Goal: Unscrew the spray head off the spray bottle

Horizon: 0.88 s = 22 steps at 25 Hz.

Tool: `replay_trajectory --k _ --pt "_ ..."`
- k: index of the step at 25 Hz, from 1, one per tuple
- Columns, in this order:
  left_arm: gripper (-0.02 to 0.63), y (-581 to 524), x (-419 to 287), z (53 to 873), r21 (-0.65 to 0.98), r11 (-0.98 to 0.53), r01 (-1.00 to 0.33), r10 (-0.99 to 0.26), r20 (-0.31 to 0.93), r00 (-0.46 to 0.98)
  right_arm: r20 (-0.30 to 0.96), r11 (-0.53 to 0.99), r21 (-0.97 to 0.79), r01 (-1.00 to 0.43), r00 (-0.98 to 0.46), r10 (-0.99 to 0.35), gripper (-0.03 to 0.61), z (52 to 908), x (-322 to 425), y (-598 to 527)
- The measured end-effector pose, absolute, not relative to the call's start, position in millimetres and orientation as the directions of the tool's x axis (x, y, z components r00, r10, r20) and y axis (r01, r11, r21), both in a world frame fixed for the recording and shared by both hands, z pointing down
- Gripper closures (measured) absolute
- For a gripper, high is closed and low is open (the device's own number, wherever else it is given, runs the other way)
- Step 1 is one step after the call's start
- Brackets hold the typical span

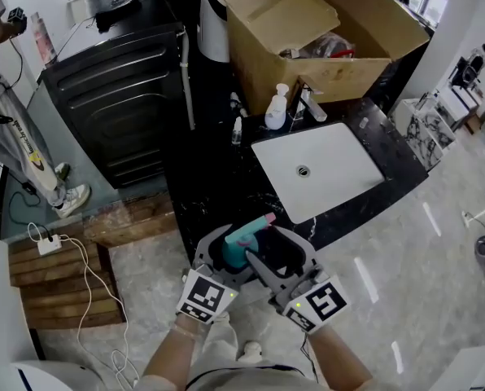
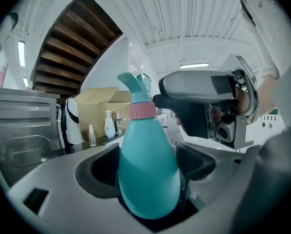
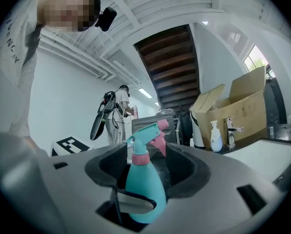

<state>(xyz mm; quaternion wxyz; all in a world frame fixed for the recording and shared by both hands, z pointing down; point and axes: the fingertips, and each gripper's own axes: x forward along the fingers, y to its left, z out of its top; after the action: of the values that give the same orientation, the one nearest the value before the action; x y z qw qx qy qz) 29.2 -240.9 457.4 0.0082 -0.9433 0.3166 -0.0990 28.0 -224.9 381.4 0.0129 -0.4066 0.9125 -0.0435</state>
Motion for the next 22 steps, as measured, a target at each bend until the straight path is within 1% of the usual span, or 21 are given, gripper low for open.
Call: replay_trajectory --k 3,6,8,15,19,22 --pt "0.25 -240.6 29.1 457.9 -0.074 -0.792 -0.605 -0.608 0.18 0.774 0.021 0.694 -0.076 -0.716 -0.697 -0.716 0.311 381.6 20.6 -229.1" --pt "0.25 -241.0 28.3 457.9 -0.06 -0.785 -0.617 -0.616 0.178 0.767 0.019 0.736 -0.066 -0.674 -0.738 -0.675 0.246 381.2 10.4 -229.4" --pt "0.25 -241.6 27.7 458.2 -0.05 -0.781 -0.622 -0.62 0.176 0.764 0.02 0.754 -0.057 -0.654 -0.756 -0.654 0.221 381.7 5.2 -229.5" --pt "0.25 -241.6 27.5 458.5 -0.036 -0.774 -0.633 -0.629 0.172 0.759 0.029 0.758 -0.044 -0.651 -0.759 -0.65 0.207 382.2 -4.6 -231.7" --pt "0.25 -241.6 27.4 458.8 -0.028 -0.774 -0.633 -0.628 0.172 0.759 0.013 0.701 -0.011 -0.713 -0.701 -0.713 0.198 372.3 -0.7 -229.9" --pt "0.25 -242.4 26.7 459.0 -0.028 -0.773 -0.634 -0.629 0.172 0.758 0.031 0.674 -0.004 -0.739 -0.674 -0.738 0.198 370.5 -5.8 -232.0"
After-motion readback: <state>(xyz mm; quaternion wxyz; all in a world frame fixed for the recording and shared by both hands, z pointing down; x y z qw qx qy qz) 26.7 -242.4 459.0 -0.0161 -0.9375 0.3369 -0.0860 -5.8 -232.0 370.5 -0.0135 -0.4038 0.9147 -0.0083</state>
